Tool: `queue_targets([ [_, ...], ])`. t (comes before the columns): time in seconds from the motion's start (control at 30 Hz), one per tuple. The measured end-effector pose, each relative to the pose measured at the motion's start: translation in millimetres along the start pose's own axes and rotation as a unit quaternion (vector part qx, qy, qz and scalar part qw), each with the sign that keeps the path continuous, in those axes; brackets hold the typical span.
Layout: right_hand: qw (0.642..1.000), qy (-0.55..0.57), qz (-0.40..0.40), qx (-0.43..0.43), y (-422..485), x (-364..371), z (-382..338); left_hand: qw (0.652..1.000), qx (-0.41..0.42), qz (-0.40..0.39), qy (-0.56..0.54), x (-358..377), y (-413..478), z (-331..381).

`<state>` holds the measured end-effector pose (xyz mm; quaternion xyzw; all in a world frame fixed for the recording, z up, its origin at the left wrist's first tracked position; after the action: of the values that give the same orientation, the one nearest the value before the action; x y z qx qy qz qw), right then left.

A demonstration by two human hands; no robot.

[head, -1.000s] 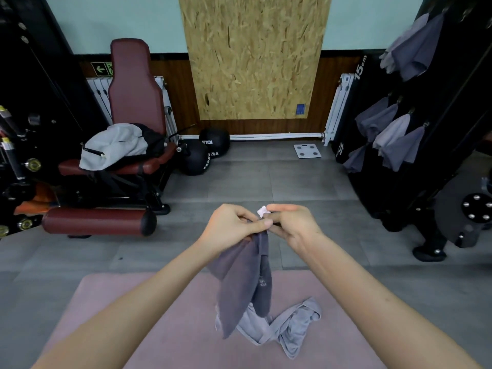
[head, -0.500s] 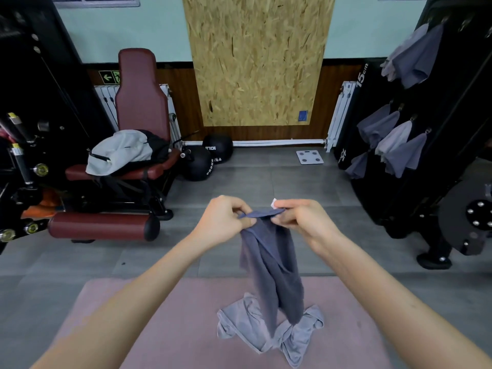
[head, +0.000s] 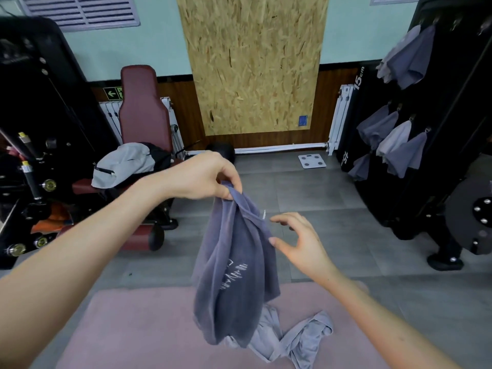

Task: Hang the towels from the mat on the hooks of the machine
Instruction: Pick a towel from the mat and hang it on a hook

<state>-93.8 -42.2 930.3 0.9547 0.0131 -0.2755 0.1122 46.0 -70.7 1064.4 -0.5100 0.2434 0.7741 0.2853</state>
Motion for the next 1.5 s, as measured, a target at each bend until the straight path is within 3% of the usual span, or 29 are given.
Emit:
queue_targets([
  [0.17,0.997,0.035,-0.066,-0.035,-6,31,-15,0.999,0.0,0.044,0.019,-22,-12,1],
  [0.33,0.985,0.143,-0.084,-0.053,-12,47,-36,0.994,0.01,0.093,0.056,-33,-29,-4],
  [0.57,0.994,-0.015,-0.078,-0.07,-15,74,-28,0.978,-0.027,0.176,0.109,-44,-59,-37],
  [0.73,0.979,-0.102,-0.164,-0.069,-20,101,-2,0.969,-0.023,0.194,0.154,-39,-67,-47],
  [1.0,0.937,-0.176,-0.301,0.022,-42,103,58,0.963,-0.048,0.222,0.146,-25,-85,-83],
  [1.07,0.934,-0.24,-0.264,0.019,-36,88,63,0.963,-0.068,0.219,0.142,-18,-94,-98],
  [1.2,0.924,-0.354,-0.017,-0.142,-21,36,21,0.963,-0.137,0.19,0.129,19,-121,-142],
  [1.3,0.917,-0.325,0.019,-0.23,-30,19,-17,0.966,-0.191,0.162,0.066,62,-135,-164],
  [1.37,0.926,-0.277,-0.028,-0.255,-34,20,-35,0.959,-0.234,0.16,0.023,81,-137,-172],
  [1.43,0.936,-0.207,-0.126,-0.257,-43,31,-45,0.94,-0.287,0.184,-0.015,88,-138,-182],
  [1.5,0.946,-0.12,-0.24,-0.18,-51,41,-43,0.924,-0.316,0.212,-0.046,89,-135,-188],
])
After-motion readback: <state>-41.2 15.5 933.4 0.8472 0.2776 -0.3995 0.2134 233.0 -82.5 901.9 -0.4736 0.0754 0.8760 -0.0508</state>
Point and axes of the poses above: each hand's wrist, its own y-axis towards the middle knuckle, its own x-axis out of the palm, z = x × y, the point moved 10 cm from there along y, towards the middle knuckle, and after that the axes turned 9 degrees about x, right-handed, at the moved point
